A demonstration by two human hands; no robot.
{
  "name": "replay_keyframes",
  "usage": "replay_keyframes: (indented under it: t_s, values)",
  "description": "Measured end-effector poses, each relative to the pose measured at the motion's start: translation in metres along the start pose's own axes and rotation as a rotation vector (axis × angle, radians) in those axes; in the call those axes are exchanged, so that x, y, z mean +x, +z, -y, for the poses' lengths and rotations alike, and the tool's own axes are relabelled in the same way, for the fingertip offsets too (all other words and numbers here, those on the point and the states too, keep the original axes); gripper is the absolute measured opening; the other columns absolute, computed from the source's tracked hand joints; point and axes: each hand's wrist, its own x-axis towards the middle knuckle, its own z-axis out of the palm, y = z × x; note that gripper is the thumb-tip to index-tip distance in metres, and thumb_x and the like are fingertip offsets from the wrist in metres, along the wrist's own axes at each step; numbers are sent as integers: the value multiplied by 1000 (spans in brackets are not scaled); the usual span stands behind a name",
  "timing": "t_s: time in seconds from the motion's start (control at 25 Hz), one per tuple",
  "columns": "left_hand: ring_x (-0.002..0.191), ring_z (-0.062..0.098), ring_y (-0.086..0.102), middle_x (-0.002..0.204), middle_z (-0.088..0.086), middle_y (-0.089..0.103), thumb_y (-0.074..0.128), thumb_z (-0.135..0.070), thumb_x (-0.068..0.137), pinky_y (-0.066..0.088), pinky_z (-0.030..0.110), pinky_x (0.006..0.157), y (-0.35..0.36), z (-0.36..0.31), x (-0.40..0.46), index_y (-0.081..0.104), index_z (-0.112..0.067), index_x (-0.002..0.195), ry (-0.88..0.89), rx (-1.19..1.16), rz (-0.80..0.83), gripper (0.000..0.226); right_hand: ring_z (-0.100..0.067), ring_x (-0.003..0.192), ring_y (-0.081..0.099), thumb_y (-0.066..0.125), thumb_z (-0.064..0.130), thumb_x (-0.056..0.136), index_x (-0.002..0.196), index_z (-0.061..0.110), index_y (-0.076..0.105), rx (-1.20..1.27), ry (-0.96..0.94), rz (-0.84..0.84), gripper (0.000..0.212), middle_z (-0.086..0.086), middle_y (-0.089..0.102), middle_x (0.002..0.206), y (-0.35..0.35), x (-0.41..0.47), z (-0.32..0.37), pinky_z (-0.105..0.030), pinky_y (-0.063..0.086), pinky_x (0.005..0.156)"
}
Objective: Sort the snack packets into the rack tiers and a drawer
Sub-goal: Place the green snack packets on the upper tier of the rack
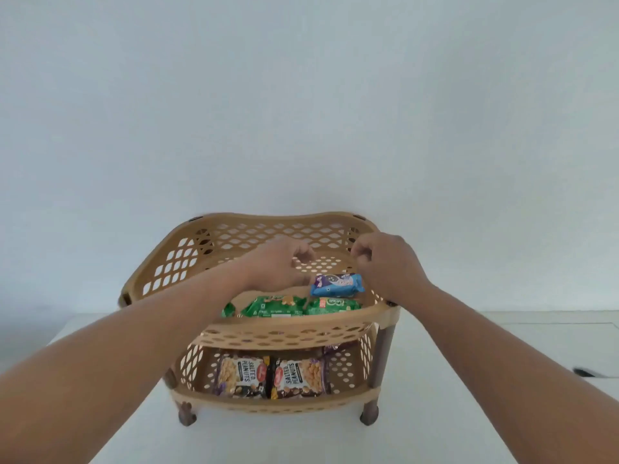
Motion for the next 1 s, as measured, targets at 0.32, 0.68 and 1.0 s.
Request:
replay_keyframes:
  t_s: [0.32, 0.68, 1.0]
  values:
    - [101, -2, 50, 99, -16, 65, 66, -27, 90, 37, 13, 93, 11, 9, -157, 68, -26, 96, 108, 134, -765, 7, -17, 88, 60, 55, 9, 83, 87, 15, 70, 90, -424, -364, 16, 2, 70, 90, -10, -70, 31, -24, 42, 75]
    - [97, -6, 57, 98, -20, 63, 73, -22, 87, 47, 22, 84, 205, 59, -359, 64, -39, 97, -475, -99, -378, 22, -6, 87, 62, 59, 20, 92, 104, 28, 74, 100, -373, 761, 20, 15, 70, 100, 75, -276, -13, -33, 53, 80]
    - [99, 16, 61, 128, -7, 61, 68, -19, 84, 48, 33, 93, 264, 55, -401, 60, -29, 130, -729, -112, -198, 49, -17, 122, 54, 60, 34, 90, 139, 30, 55, -112, -146, 1030, 50, 11, 54, 138, 102, -321, -39, -37, 47, 99]
